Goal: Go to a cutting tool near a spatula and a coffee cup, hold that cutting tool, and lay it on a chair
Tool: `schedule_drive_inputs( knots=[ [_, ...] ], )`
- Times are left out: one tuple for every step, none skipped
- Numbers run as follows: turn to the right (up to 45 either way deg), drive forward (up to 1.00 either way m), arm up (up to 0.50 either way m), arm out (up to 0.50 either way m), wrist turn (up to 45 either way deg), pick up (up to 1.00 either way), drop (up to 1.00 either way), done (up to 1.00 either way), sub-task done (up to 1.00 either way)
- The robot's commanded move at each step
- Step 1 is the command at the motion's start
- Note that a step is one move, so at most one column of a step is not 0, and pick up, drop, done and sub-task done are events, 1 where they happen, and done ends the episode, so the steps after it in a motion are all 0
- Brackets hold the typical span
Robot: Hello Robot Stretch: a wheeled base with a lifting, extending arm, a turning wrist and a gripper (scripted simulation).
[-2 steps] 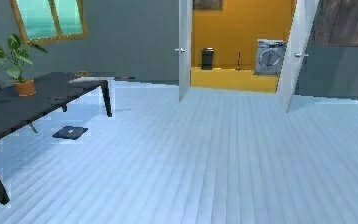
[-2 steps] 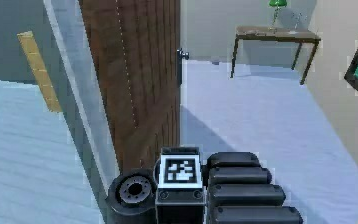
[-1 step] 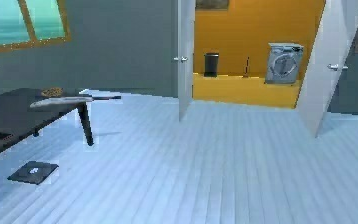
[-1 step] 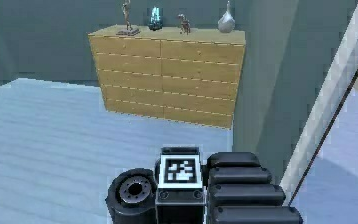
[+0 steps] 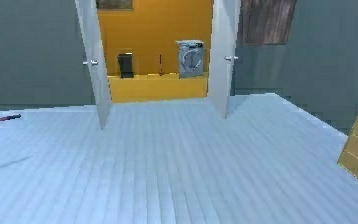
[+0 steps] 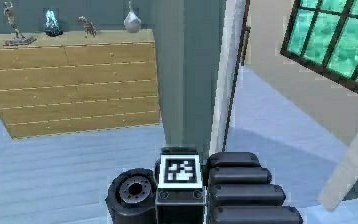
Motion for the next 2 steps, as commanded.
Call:
schedule_drive_inputs(
  knots=[
    [0.0, 1.0, 0.0, 0.0, 0.0, 0.0, 0.0, 0.0, 0.0],
    [3.0, 0.0, 0.0, 0.0, 0.0, 0.0, 0.0, 0.0, 0.0]
  ],
)
